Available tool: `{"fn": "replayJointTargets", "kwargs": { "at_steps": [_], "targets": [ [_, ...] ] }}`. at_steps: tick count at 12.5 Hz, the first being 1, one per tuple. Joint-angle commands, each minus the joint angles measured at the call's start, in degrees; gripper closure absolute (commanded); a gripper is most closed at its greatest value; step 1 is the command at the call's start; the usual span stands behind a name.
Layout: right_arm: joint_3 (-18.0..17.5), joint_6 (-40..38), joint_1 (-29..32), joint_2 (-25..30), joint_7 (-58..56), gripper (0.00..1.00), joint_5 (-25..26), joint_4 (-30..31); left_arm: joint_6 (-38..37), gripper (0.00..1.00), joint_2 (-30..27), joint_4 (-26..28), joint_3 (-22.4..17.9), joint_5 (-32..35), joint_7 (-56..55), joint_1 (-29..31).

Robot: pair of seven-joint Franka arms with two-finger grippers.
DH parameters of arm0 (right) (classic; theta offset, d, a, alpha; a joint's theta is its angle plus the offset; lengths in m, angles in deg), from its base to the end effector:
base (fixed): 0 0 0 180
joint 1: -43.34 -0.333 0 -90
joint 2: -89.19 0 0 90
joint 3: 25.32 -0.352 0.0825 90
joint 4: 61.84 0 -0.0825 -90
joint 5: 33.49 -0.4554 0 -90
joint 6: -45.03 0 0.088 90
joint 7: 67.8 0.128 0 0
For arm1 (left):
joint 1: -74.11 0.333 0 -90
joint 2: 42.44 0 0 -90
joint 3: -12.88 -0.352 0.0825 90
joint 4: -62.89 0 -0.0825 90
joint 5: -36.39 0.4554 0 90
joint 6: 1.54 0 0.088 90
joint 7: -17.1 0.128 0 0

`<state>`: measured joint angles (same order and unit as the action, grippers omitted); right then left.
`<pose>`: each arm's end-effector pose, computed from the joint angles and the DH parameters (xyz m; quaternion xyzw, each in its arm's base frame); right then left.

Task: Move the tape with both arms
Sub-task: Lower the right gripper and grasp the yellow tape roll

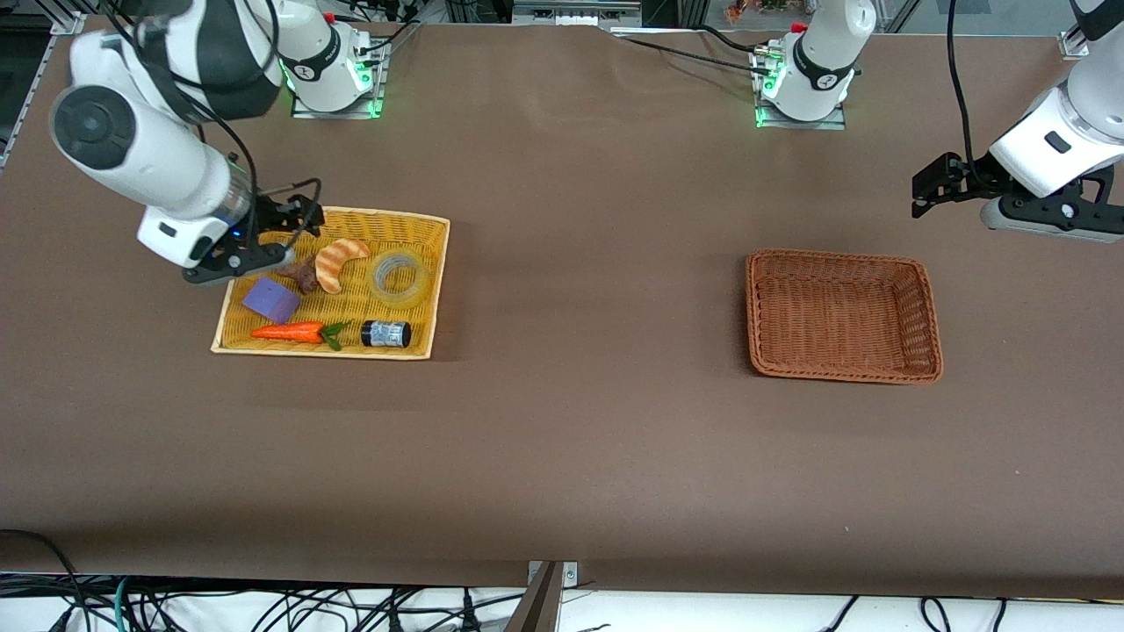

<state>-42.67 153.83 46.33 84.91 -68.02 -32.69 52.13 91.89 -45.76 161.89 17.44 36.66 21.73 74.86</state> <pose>0.5959 0.1493 0.3963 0.9883 0.1297 -0.0806 0.0052 0.6049 -0.0408 0.5947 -0.9971 0.0736 0.0198 0.0045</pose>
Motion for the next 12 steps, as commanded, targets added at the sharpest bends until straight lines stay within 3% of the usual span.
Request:
{"fn": "replayJointTargets", "kwargs": {
  "at_steps": [1, 5, 10, 12],
  "targets": [
    [-3.4, 9.6, 0.1, -1.5, 5.9, 0.00, 1.8, 6.8, -1.2, 0.00, 0.0, -1.1, 0.2, 1.6, 0.3, 0.0],
    [-3.7, 19.8, 0.1, -4.8, 6.9, 0.00, 2.1, 12.7, -1.2, 0.00, 0.0, -1.1, 0.2, 1.6, 0.4, 0.0],
    [-3.7, 31.1, -0.1, -13.4, 8.5, 0.00, 2.3, 14.4, -1.2, 0.00, 0.0, -1.1, 0.2, 1.6, 0.4, 0.0],
    [-3.6, 33.1, -0.1, -14.4, 8.5, 0.09, 2.9, 14.5, -1.2, 0.00, 0.0, -1.1, 0.2, 1.6, 0.4, 0.0]
  ]
}}
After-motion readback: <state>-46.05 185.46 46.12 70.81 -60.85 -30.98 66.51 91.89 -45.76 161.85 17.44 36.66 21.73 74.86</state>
